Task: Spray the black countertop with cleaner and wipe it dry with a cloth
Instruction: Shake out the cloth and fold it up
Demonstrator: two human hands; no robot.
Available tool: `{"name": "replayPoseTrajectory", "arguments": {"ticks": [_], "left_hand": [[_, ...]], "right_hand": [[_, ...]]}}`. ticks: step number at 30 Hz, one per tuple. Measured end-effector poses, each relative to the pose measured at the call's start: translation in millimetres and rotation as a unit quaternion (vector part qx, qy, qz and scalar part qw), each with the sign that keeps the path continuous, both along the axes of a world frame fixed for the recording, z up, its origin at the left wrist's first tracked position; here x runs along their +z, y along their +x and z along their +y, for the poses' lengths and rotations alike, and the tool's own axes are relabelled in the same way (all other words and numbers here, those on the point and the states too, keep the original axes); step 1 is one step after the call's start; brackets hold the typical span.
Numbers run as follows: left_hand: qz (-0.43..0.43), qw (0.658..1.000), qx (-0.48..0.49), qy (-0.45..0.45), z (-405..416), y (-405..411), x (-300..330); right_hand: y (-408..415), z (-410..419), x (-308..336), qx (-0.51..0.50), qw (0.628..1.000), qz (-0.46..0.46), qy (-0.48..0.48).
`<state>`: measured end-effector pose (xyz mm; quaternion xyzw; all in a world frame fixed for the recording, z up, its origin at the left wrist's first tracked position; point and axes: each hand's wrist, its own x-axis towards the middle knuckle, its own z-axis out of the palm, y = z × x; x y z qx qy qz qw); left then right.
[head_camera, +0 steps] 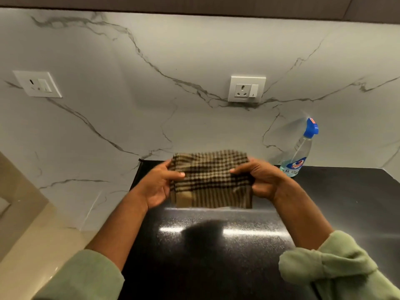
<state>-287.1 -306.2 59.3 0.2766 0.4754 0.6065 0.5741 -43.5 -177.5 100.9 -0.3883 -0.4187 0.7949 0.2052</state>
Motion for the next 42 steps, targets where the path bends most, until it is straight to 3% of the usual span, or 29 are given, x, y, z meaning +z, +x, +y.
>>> {"name": "replayPoseTrajectory", "arguments": {"ticks": [5, 8, 12, 16, 22, 26, 30, 38, 42], "left_hand": [[0.112, 0.964, 0.057, 0.234, 1, -12, 45], [0.170, 0.952, 0.044, 0.252, 5, -12, 52], [0.167, 0.956, 0.028, 0.239, 7, -12, 56], [0.132, 0.971, 0.059, 0.191, 9, -7, 57], [0.090, 0.988, 0.123, 0.022, 22, 14, 48], [0.133, 0.979, 0.125, -0.093, 26, 18, 31], [0.174, 0.966, 0.115, -0.153, 22, 16, 24], [0.019, 0.972, 0.106, -0.207, 22, 17, 19], [0.047, 0.971, 0.099, -0.212, 20, 31, 22]], "right_hand": [[10, 7, 32, 0.007, 0.969, 0.141, 0.202], [4, 14, 34, 0.036, 0.962, 0.140, 0.230], [-1, 20, 29, 0.002, 0.966, 0.104, 0.239], [3, 22, 31, -0.019, 0.975, 0.078, 0.206], [-13, 12, 22, -0.090, 0.991, 0.083, -0.054], [-15, 1, 7, -0.082, 0.987, 0.046, -0.131], [-11, 5, -8, -0.075, 0.986, 0.016, -0.151], [-14, 15, -27, -0.103, 0.986, -0.016, -0.127], [-19, 2, -26, -0.105, 0.990, -0.088, 0.021]]}}
